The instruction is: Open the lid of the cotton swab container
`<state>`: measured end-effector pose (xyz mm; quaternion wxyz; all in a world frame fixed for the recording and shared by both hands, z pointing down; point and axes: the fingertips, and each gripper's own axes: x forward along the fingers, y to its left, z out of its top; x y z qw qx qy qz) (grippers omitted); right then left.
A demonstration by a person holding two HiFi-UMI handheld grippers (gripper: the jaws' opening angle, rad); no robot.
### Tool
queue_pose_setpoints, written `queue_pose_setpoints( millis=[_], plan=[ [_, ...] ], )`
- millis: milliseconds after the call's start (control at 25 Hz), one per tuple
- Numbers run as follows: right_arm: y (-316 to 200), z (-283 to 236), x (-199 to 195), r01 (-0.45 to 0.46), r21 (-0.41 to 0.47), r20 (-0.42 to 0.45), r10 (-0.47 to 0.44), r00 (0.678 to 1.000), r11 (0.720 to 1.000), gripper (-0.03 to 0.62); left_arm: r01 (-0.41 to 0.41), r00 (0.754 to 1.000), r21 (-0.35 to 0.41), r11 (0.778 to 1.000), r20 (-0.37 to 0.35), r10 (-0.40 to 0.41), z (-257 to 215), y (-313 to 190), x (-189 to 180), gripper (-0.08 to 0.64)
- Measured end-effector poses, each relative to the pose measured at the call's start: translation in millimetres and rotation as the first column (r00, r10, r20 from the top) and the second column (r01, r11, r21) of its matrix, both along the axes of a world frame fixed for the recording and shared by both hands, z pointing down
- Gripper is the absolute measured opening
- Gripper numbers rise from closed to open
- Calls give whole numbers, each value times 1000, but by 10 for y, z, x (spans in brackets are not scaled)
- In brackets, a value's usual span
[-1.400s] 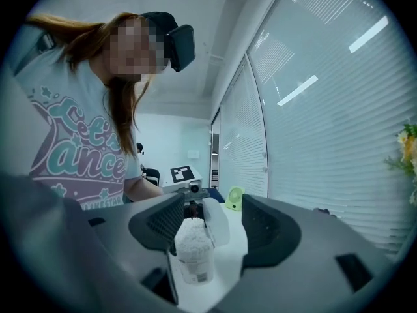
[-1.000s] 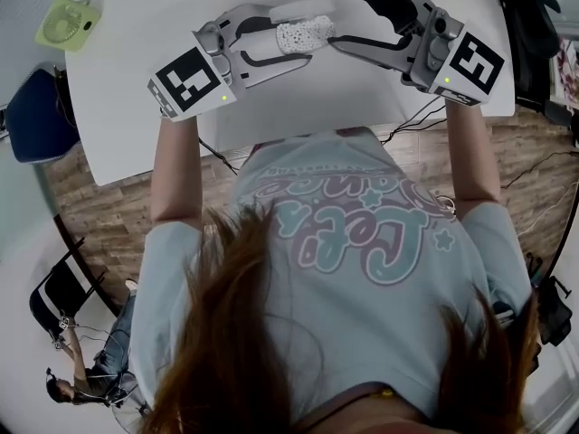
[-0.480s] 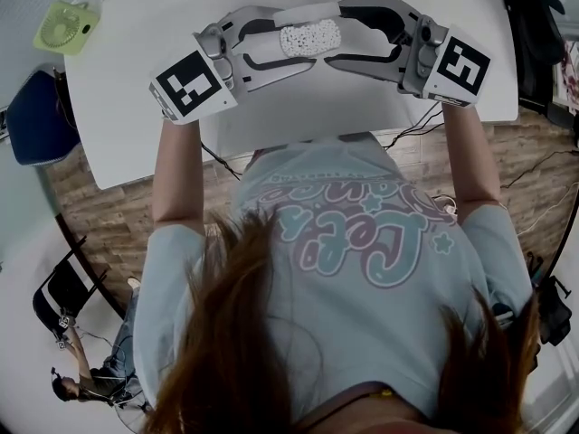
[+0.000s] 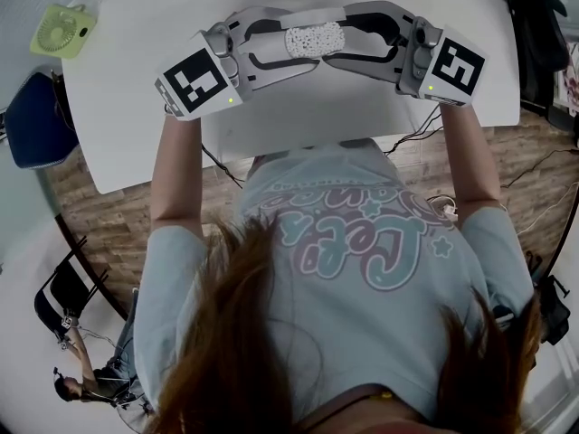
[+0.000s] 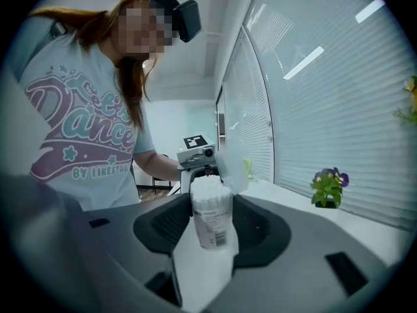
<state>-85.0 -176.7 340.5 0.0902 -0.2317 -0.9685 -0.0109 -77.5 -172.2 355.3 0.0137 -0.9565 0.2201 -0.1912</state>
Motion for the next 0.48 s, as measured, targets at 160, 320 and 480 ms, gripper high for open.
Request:
queue_pose_setpoints(
  millis=[160, 320, 480],
  plan=[
    [-95, 87, -28, -10, -1, -11, 10, 1000, 1000, 207, -5, 1000, -8, 1000, -6, 5, 90, -94, -24, 189],
    [-218, 234, -56, -22, 1, -17, 22, 1000, 1000, 206, -14, 1000, -27, 1000, -4, 14, 261, -223, -38, 189],
    [-279, 388, -148, -26, 17, -29, 27, 999, 1000, 206, -5, 1000, -43, 999, 24, 6, 446, -296, -106, 189]
  ],
)
